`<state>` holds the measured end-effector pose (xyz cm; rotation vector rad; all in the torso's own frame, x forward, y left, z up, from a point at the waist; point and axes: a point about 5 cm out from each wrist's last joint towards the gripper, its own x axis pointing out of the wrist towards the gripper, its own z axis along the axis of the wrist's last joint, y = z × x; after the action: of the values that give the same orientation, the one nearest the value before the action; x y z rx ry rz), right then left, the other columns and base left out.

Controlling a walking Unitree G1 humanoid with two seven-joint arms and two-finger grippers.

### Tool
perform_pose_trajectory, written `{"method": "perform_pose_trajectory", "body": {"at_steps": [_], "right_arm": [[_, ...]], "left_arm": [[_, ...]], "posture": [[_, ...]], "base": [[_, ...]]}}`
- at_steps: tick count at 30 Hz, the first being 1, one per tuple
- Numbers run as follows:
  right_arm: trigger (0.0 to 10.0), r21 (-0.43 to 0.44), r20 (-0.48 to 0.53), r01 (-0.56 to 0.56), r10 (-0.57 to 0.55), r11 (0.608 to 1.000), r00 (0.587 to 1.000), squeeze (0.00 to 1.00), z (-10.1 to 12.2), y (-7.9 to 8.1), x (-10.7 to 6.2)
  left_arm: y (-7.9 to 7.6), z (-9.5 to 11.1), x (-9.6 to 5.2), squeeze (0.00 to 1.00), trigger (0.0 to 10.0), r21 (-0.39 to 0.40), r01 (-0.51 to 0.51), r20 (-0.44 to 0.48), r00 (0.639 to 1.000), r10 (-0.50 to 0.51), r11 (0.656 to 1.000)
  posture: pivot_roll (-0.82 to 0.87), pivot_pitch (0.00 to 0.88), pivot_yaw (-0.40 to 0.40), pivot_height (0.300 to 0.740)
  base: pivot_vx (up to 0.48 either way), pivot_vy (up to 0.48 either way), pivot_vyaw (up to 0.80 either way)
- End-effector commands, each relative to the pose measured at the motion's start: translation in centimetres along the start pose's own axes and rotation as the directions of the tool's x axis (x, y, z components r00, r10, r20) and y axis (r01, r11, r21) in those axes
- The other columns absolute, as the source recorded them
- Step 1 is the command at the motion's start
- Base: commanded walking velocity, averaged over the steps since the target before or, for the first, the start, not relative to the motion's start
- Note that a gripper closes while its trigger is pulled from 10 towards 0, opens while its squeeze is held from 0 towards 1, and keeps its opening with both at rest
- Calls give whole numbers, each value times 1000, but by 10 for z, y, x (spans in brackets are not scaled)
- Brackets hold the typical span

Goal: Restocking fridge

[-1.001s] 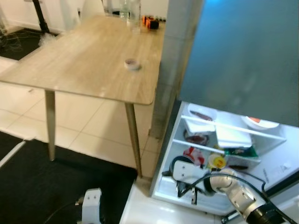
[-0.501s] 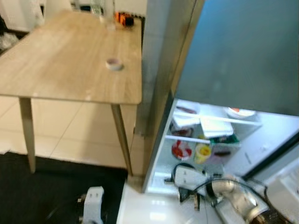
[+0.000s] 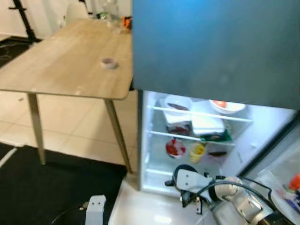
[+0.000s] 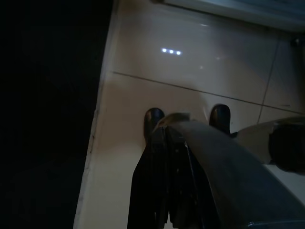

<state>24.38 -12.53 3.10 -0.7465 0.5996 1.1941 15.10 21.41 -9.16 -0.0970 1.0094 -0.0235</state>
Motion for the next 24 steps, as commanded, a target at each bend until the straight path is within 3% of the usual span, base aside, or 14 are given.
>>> {"method": "perform_pose_trajectory", "body": {"at_steps": [1, 24], "right_arm": [[10000, -5, 4, 9, -9, 1000, 1000, 0, 2, -3, -1], [10000, -9, 71, 70, -69, 998, 995, 0, 13, -15, 2]], "left_arm": [[4, 4, 0, 0, 10000, -7, -16, 10, 1000, 16, 1000], [3, 0, -1, 0, 10000, -5, -25, 10, 1000, 25, 1000]], "posture": [[-64, 0, -45, 740], [-30, 0, -50, 740]], "base": [[0, 0, 0], [0, 0, 0]]}}
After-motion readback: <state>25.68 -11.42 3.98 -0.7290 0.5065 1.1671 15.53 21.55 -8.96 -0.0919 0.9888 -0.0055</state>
